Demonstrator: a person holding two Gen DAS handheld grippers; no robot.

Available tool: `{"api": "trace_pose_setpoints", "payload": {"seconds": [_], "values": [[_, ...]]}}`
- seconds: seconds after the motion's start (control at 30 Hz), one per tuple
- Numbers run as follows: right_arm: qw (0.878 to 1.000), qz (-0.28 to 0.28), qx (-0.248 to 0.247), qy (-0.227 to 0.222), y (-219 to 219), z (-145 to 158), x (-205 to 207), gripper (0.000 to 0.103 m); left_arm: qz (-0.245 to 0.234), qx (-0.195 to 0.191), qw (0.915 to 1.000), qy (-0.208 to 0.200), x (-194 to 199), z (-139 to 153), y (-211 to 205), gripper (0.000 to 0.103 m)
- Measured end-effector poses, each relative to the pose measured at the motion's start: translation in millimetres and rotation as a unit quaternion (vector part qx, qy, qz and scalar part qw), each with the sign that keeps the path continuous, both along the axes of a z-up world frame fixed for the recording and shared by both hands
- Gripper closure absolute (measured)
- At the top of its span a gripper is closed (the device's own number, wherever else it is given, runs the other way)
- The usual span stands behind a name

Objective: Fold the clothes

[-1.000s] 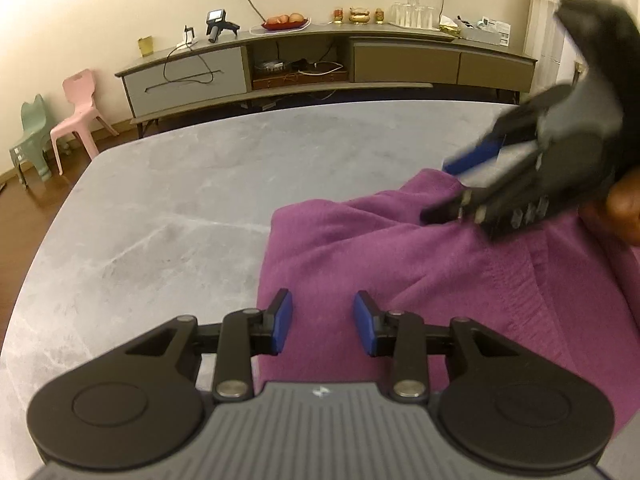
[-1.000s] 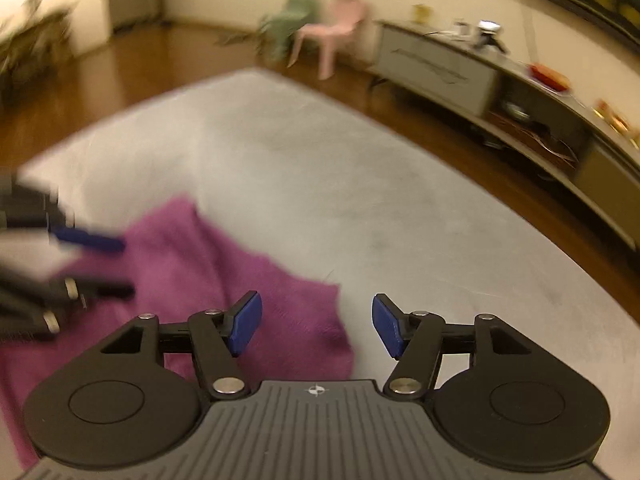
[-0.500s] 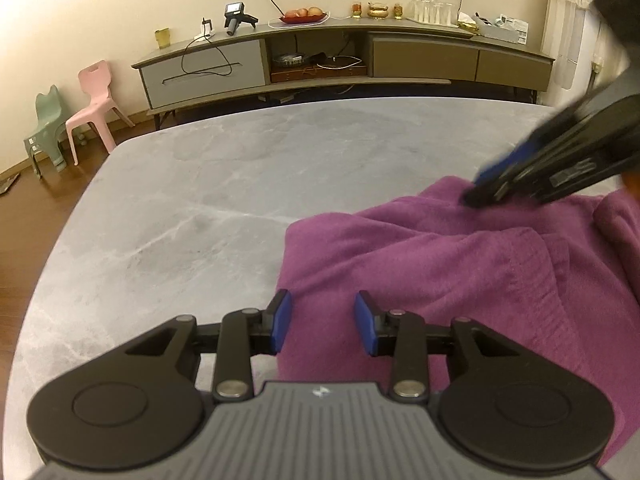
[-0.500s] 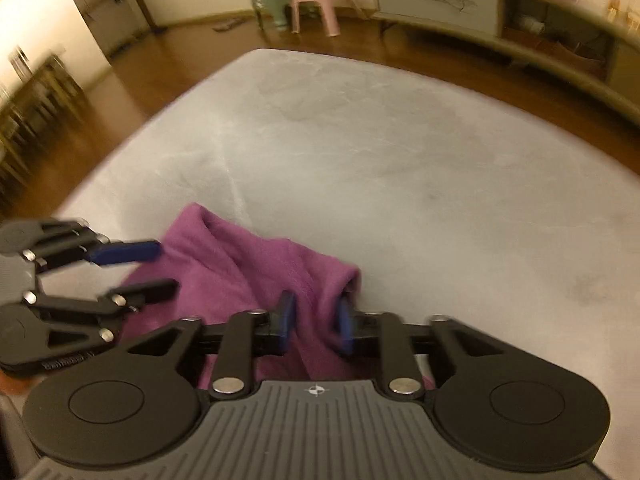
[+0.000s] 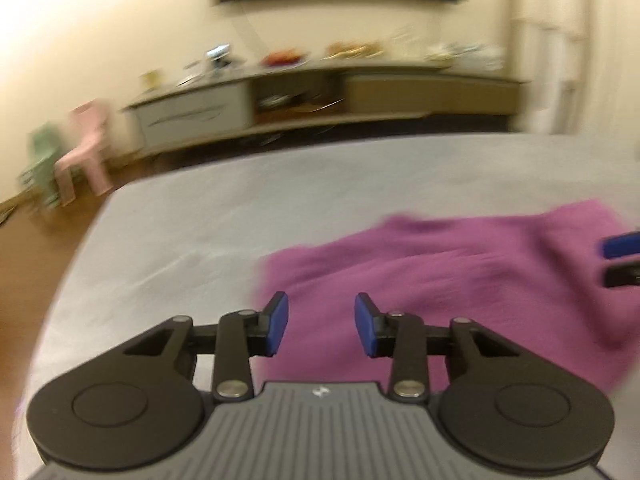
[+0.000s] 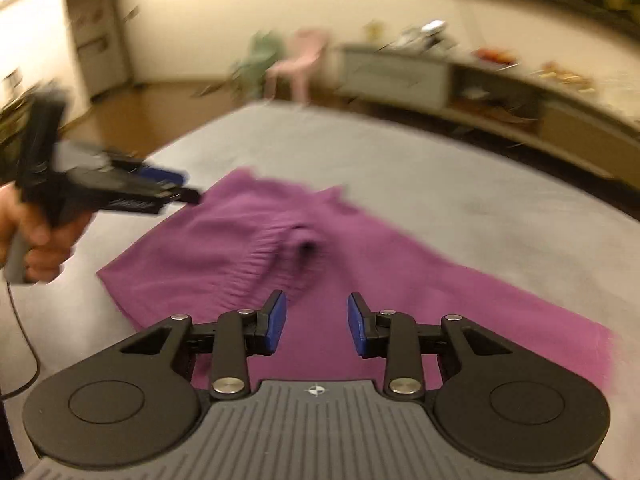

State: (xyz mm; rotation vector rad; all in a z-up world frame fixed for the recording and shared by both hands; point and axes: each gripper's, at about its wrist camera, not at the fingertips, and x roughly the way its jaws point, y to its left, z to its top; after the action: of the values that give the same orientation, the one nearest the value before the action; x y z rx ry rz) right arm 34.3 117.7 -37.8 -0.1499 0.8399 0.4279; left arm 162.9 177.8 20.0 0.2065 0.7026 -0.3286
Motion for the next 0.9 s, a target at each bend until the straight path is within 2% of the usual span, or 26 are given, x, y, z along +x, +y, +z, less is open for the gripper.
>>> {"api": "trace_pose_setpoints", "payload": {"seconds": [0.03, 0.17, 0.23, 0.3, 0.4, 0.5, 0.6, 0.67, 0.77, 0.8, 0.87, 0.9], "values": [[1.0, -0.016, 0.002, -0.002, -13, -2, -3, 0.067, -0.024, -0.007, 0.9997, 0.001, -7, 0, -13, 0.067], [0.997, -0.08, 0.01, -0.01, -67, -12, -15, 0.067, -0.102, 0.057, 0.993, 0.02, -26, -29, -76, 0.065], [0.996, -0.067, -0.01, -0.049, -74, -28, -27, 0.067, -0.098, 0.076, 0.9921, 0.015, -28, -36, -86, 0.058], [0.996, -0.071, -0.011, -0.046, -76, -29, -19, 0.066, -0.094, 0.096, 0.9909, 0.01, -31, -44, -95, 0.057], [0.996, -0.083, -0.012, -0.04, -92, -21, -7, 0.065, -0.089, 0.051, 0.9945, 0.022, -35, -27, -97, 0.06], [0.991, -0.11, 0.008, -0.08, -87, 2, -8, 0.06, -0.104, 0.005, 0.9945, 0.016, -45, -12, -110, 0.06], [0.979, -0.176, 0.002, -0.1, -122, 1, -7, 0.057, -0.106, -0.021, 0.994, 0.02, -40, -11, -132, 0.06], [0.967, -0.234, 0.039, -0.087, -159, -9, 6, 0.057, -0.095, -0.037, 0.9947, 0.013, -31, -15, -146, 0.061], [0.94, -0.321, 0.095, -0.064, -216, -23, 26, 0.043, -0.091, -0.062, 0.9938, 0.01, -20, -19, -161, 0.064], [0.932, -0.335, 0.129, -0.05, -228, -27, 23, 0.041, -0.094, -0.07, 0.9931, 0.012, -16, -21, -166, 0.064], [0.919, -0.343, 0.193, -0.011, -257, -35, 36, 0.04, -0.106, -0.049, 0.9926, 0.034, -11, -31, -178, 0.065], [0.915, -0.342, 0.211, -0.015, -265, -35, 36, 0.041, -0.109, -0.036, 0.9924, 0.045, -9, -38, -182, 0.065]]}}
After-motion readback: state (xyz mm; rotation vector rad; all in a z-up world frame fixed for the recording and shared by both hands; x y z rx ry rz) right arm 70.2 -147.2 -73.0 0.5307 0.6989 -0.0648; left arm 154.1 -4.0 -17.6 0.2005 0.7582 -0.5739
